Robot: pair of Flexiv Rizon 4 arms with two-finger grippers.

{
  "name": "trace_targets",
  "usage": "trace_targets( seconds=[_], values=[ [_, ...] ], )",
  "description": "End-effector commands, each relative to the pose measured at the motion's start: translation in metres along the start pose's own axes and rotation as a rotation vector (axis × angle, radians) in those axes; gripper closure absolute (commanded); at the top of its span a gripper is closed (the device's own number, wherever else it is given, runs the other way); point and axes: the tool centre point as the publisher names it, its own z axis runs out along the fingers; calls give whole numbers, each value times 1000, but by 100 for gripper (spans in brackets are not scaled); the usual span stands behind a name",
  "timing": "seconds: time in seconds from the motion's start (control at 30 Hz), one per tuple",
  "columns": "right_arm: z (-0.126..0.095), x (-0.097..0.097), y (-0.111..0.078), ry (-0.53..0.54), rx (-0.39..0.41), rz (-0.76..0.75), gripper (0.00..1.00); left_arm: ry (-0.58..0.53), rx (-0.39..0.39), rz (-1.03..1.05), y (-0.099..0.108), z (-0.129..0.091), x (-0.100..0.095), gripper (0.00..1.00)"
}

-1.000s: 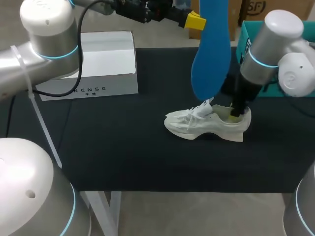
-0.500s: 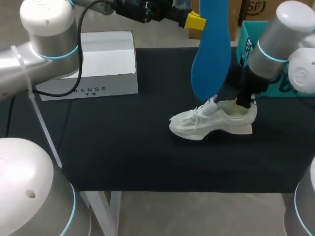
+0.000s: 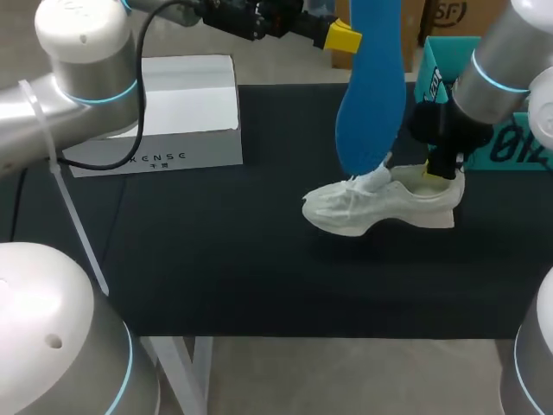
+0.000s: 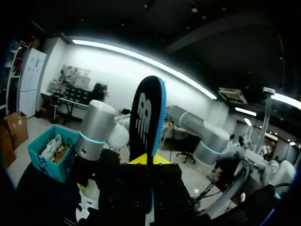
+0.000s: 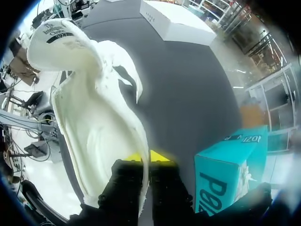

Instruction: Take the shoe out of the shoebox, open the shoe tongue, remove and reinsert the insole, then place the shoe into the shoebox

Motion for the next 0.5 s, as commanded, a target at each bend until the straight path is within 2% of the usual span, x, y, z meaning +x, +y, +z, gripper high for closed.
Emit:
trace_targets(
  seconds=[0.03, 0.2, 0.27, 0.33, 0.5],
  values=[
    [-1, 0, 0, 0, 0, 0, 100, 1, -3, 0, 0, 0, -1, 100],
    [-1, 0, 0, 0, 0, 0, 100, 1, -3, 0, 0, 0, -1, 100],
    [-2, -4, -7, -52, 30, 220, 100, 1, -3, 0, 0, 0, -1, 100],
    [-6, 3, -14, -97, 56, 404, 100, 1, -3, 0, 0, 0, -1, 100],
    [-15, 22, -34, -162, 52, 817, 100, 1, -3, 0, 0, 0, -1, 100]
  ],
)
